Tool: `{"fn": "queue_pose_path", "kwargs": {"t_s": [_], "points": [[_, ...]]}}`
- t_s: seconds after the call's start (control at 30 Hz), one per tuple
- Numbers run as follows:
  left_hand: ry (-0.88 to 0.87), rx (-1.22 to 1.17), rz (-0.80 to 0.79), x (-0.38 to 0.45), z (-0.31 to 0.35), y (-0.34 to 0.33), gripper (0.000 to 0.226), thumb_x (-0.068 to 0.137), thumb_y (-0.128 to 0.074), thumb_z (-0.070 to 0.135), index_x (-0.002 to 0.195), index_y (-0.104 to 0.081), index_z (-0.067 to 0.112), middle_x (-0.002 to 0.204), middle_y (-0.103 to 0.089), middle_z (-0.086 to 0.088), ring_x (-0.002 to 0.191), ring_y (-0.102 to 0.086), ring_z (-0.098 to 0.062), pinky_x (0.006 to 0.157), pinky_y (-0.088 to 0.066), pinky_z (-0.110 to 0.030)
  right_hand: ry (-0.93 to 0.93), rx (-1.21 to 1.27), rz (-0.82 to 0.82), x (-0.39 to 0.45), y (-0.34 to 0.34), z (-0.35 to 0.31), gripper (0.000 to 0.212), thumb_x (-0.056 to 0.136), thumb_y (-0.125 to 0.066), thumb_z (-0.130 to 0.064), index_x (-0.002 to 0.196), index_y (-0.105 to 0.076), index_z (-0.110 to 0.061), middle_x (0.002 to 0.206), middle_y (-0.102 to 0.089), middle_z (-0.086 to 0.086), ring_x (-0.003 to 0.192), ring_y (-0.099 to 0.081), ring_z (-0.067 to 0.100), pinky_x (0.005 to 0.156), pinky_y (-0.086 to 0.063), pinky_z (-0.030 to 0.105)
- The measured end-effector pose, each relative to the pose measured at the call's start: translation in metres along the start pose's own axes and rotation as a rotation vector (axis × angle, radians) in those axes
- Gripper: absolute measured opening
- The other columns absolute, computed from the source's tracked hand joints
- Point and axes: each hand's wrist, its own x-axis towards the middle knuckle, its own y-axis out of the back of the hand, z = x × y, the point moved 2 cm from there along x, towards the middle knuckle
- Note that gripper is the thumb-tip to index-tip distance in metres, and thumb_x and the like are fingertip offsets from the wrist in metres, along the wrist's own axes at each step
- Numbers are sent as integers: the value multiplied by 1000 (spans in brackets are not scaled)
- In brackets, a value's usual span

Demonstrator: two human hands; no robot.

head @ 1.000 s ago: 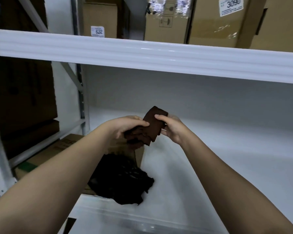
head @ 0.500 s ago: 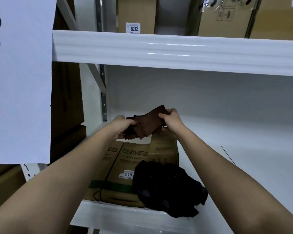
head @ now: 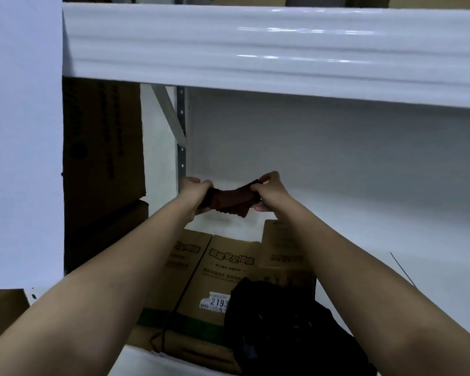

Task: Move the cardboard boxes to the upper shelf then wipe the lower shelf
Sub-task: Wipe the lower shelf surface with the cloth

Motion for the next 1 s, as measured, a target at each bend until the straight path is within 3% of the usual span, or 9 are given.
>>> {"fn": "queue_pose_path", "kwargs": {"t_s": [0.1, 0.27, 0.33, 0.43, 0.5, 0.67, 0.77, 0.9, 1.0], "points": [[-11, 20, 2, 21, -3, 2, 14, 91, -54, 11, 96, -42, 16, 100, -50, -10, 98, -56, -27, 74, -56, -37, -5, -19, -69, 17, -12, 2, 29, 93, -48, -10, 116, -31, -16, 100, -48, 7, 61, -62, 21, 47, -53, 23], [48, 32, 25, 48, -14, 3, 34, 93, -54, 19, 121, -39, 7, 106, -50, -12, 97, -54, -28, 74, -54, -35, -49, -122, -147, 39, -36, 4, 31, 94, -41, -3, 124, -50, -3, 113, -58, 19, 60, -58, 21, 52, -50, 23], [72, 40, 15, 56, -21, 5, 52, 93, -53, 22, 137, -35, 2, 121, -51, -17, 106, -56, -31, 83, -52, -37, -119, -84, -189, 42, -44, 8, 17, 94, -45, 2, 101, -60, -2, 100, -62, 18, 57, -50, 16, 49, -43, 18], [97, 5, -13, 71, -29, 9, 50, 94, -50, 25, 135, -41, -1, 113, -53, -16, 101, -56, -27, 84, -49, -32, -138, -44, -241, 51, -63, 11, 29, 95, -44, 2, 69, -44, -10, 72, -48, 9, 59, -46, 15, 44, -44, 18], [129, -9, -39, 80, -37, 11, 47, 94, -49, 26, 132, -45, -2, 112, -52, -14, 102, -54, -26, 88, -47, -32, -168, 9, -247, 54, -71, 15, 24, 94, -43, 1, 72, -45, -8, 72, -49, 10, 61, -50, 18, 38, -45, 17], [174, -77, -77, 100, -50, 20, 45, 95, -48, 23, 131, -44, -4, 100, -55, -13, 99, -54, -25, 83, -46, -31, -186, 19, -239, 68, -92, 23, 9, 91, -42, -3, 90, -51, -5, 79, -51, 11, 68, -55, 19, 50, -48, 23], [203, -121, -96, 110, -59, 26, 45, 95, -49, 22, 131, -45, -4, 94, -54, -12, 86, -55, -22, 73, -48, -27, -213, 49, -200, 77, -105, 29, 37, 90, -45, -5, 126, -39, -7, 85, -50, 12, 72, -56, 22, 51, -49, 26], [236, -132, -122, 127, -70, 30, 47, 95, -50, 24, 131, -44, -5, 90, -53, -11, 79, -53, -19, 74, -45, -26, -249, -6, -146, 85, -121, 37, 39, 85, -49, -9, 123, -50, -2, 123, -54, 22, 94, -62, 33, 53, -51, 27], [241, -115, -122, 137, -79, 30, 48, 94, -53, 25, 131, -43, -3, 99, -54, -14, 88, -55, -23, 78, -45, -29, -282, -49, -118, 90, -131, 48, 43, 86, -49, -12, 127, -51, -1, 132, -49, 21, 103, -60, 33, 57, -50, 28]]}}
